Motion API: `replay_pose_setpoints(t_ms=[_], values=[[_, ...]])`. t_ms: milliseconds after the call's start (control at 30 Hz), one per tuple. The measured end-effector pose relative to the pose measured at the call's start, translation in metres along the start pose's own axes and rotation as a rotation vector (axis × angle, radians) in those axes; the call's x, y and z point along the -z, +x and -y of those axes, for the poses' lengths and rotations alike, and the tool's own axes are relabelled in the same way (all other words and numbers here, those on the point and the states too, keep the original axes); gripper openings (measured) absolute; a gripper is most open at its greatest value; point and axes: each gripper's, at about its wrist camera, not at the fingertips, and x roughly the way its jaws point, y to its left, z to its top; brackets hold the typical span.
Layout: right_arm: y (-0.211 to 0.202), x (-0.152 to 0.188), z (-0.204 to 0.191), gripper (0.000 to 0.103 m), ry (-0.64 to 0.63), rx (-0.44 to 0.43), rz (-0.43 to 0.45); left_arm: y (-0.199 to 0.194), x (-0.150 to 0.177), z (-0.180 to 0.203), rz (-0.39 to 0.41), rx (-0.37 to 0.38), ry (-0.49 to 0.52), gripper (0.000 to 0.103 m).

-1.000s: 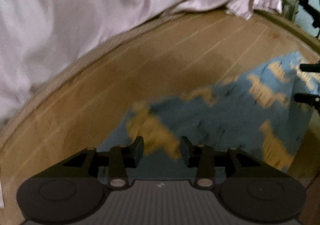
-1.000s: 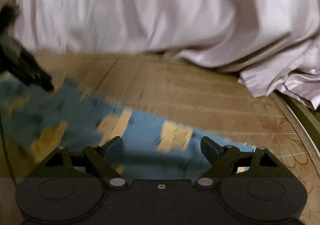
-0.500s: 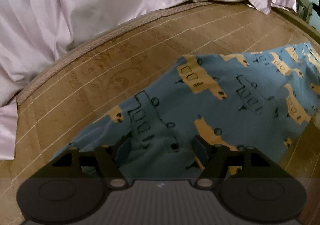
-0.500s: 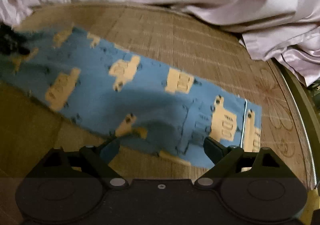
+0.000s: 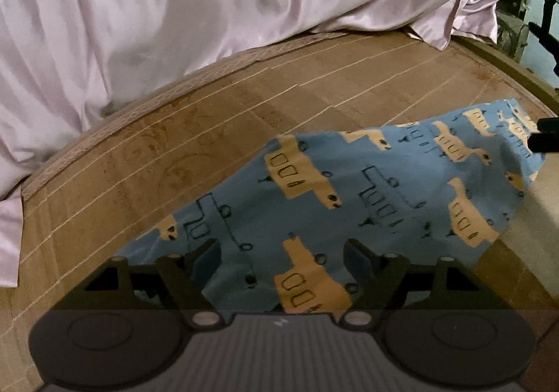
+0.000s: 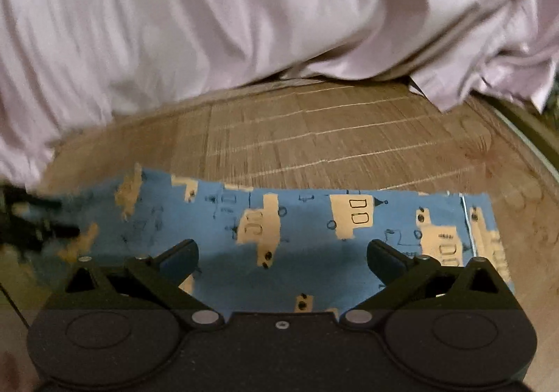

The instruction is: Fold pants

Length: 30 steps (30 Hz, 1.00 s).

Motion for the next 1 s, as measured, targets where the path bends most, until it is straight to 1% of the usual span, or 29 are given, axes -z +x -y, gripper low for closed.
replay_pose_setpoints(t_ms=[67, 133, 200, 333, 500, 633, 767, 867, 1000], values=[[-0.003, -0.004, 0.007, 0.102, 0.062, -0.002, 0.005, -0.003, 0.001, -0.001, 0.009, 0.008, -0.015, 0.082], [-0.006, -0.009, 0.012, 0.102, 0.097, 0.021, 0.01, -0.005, 0.001, -0.002, 0.009, 0.01, -0.029, 0.083], [-0.008, -0.013, 0.015, 0.102, 0.102, 0.064, 0.007, -0.008, 0.002, -0.004, 0.011, 0.011, -0.037, 0.083], [-0.013, -0.018, 0.018, 0.102, 0.102, 0.134, 0.012, -0.014, 0.004, -0.008, 0.024, 0.002, -0.046, 0.089], [-0.024, -0.023, 0.036, 0.102, 0.169, 0.207, 0.039, -0.025, 0.009, -0.021, 0.031, -0.014, -0.072, 0.09], [-0.034, -0.024, 0.051, 0.102, 0.19, 0.266, 0.061, -0.037, 0.016, -0.036, 0.045, -0.048, -0.088, 0.09], [-0.045, -0.023, 0.063, 0.102, 0.224, 0.285, 0.076, -0.049, 0.022, -0.049, 0.061, -0.085, -0.1, 0.091], [-0.052, -0.021, 0.069, 0.102, 0.221, 0.313, 0.091, -0.054, 0.026, -0.058, 0.063, -0.106, -0.106, 0.091], [-0.059, -0.017, 0.078, 0.102, 0.198, 0.36, 0.102, -0.059, 0.033, -0.073, 0.075, -0.125, -0.145, 0.091]])
